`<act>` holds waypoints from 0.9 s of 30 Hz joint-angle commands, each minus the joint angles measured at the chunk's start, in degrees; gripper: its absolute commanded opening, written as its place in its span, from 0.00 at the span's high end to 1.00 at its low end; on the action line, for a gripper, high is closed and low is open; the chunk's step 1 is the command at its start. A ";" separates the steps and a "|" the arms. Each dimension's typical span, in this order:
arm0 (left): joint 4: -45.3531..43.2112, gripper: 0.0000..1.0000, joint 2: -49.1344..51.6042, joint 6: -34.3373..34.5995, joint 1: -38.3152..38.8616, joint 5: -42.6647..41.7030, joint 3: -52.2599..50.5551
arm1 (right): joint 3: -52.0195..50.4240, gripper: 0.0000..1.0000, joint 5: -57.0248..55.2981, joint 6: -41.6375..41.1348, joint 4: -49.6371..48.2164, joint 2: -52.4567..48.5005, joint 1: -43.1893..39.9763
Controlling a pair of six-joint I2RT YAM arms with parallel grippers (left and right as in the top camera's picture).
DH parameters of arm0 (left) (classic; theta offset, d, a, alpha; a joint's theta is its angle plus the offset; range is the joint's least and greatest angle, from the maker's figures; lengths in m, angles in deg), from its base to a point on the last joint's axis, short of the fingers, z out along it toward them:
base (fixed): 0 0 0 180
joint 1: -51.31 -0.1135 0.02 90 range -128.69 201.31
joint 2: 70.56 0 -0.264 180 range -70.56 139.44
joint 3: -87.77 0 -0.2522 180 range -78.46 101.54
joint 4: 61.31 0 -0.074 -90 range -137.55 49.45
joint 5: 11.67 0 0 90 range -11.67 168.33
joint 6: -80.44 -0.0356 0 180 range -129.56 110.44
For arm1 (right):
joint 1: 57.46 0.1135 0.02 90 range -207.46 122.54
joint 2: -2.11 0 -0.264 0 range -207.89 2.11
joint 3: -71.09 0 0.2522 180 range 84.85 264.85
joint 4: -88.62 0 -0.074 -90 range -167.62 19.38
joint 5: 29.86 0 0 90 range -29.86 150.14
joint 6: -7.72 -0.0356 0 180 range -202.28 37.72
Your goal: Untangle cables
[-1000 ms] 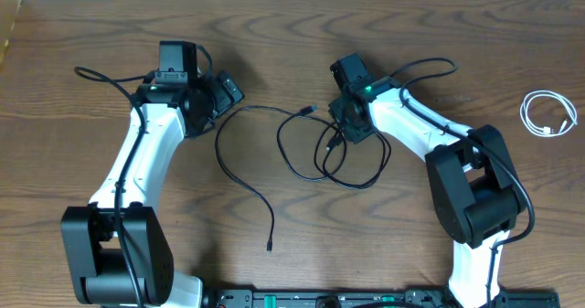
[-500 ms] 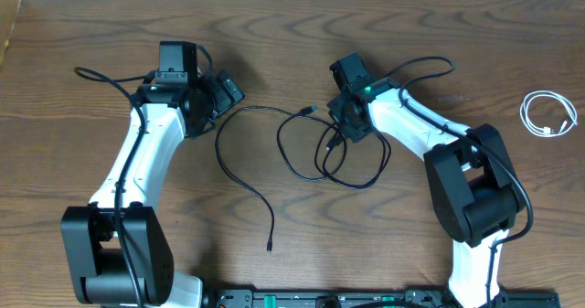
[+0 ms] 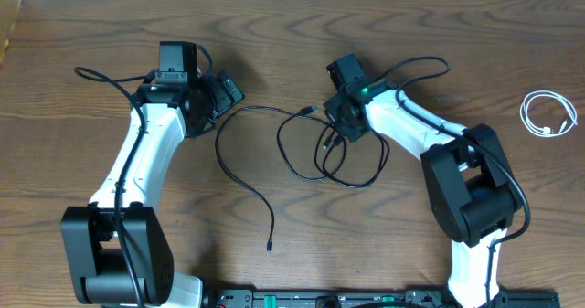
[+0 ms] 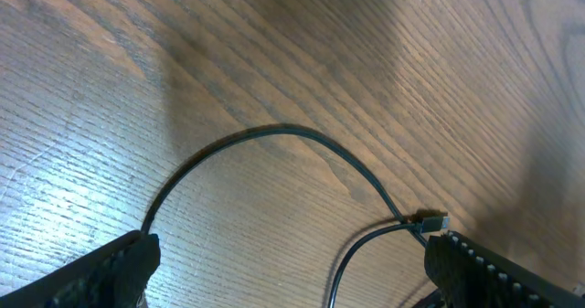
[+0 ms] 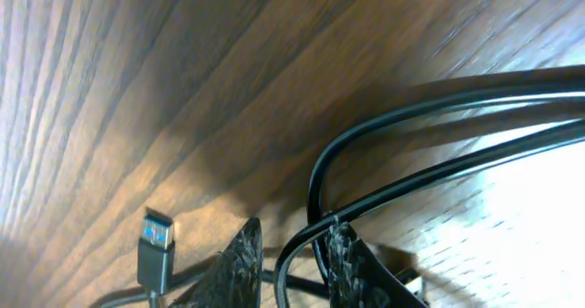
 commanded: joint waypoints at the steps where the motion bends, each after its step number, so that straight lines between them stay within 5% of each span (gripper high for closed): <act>1: 0.13 0.02 0.31 -0.35 -0.20 0.76 -0.76 | -0.59 0.85 -1.36 0.17 0.26 -2.01 1.11; 4: 0.13 0.02 0.31 -0.35 -0.20 0.76 -0.76 | -0.59 0.99 -1.38 1.36 0.50 -2.01 1.09; 16: 0.13 0.02 0.31 -0.35 -0.20 0.76 -0.76 | -0.57 0.99 0.17 14.75 0.96 -0.63 0.28; 27: 0.13 0.02 0.31 -0.35 -0.20 0.76 -0.76 | -0.57 0.99 8.15 34.93 0.92 11.45 -2.38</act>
